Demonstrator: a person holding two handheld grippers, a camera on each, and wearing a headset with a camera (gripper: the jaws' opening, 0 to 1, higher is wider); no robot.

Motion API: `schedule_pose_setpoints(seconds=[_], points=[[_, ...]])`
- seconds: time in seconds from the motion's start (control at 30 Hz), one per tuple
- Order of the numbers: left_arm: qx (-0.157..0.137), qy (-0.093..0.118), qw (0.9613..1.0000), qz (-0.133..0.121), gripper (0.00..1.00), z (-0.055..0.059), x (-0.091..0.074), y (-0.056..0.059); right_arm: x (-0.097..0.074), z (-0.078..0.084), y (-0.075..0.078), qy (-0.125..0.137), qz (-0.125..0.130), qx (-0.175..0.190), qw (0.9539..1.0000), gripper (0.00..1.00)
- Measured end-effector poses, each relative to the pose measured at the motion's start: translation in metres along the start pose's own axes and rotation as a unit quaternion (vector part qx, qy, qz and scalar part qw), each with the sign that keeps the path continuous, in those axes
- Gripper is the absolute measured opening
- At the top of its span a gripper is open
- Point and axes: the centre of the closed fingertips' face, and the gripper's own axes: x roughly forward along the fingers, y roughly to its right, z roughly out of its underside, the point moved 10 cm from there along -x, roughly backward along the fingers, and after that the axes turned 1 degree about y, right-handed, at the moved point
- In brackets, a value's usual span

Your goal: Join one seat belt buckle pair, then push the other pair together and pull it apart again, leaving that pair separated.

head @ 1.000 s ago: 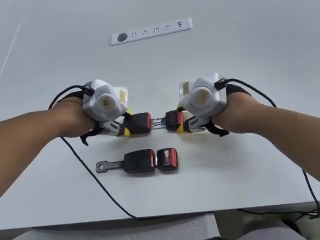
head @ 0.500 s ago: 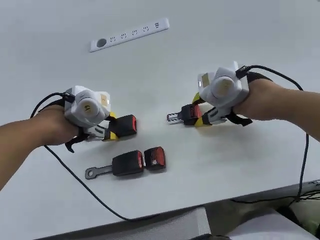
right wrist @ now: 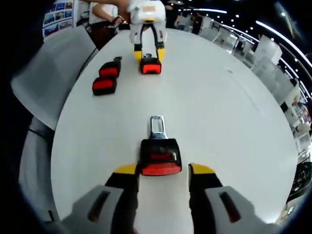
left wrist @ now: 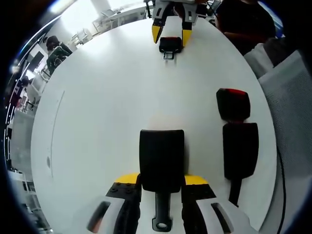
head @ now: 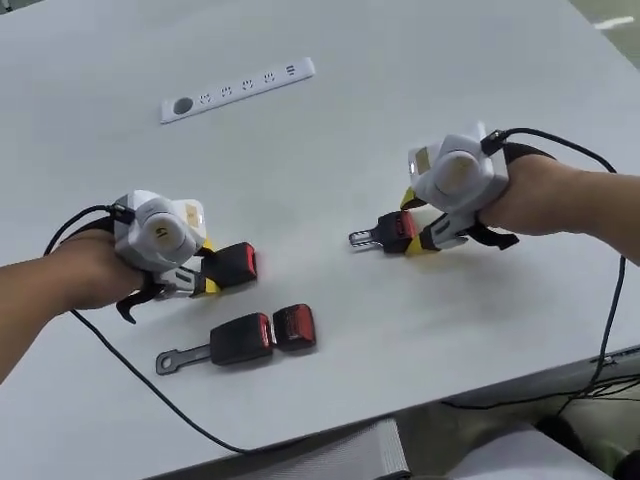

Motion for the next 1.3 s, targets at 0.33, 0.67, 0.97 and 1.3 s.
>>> schedule_pose_setpoints(seconds=[0.33,0.67,0.97,1.3], points=[[-0.028,0.02,0.9982,-0.05,0.44,0.015,-0.016,0.008,-0.025,0.013,-0.021,0.036,0.067,0.087,0.9933,0.53],[-0.139,0.09,0.979,-0.119,0.55,0.042,-0.059,0.049,-0.049,0.002,-0.066,0.084,0.092,0.124,0.9844,0.55],[-0.242,0.176,0.9423,-0.15,0.7,0.069,-0.096,0.107,-0.065,-0.01,-0.097,0.134,0.113,0.142,0.9742,0.7],[-0.293,0.208,0.917,-0.173,0.93,0.096,-0.111,0.154,-0.088,0.003,-0.125,0.134,0.118,0.182,0.9671,0.85]])
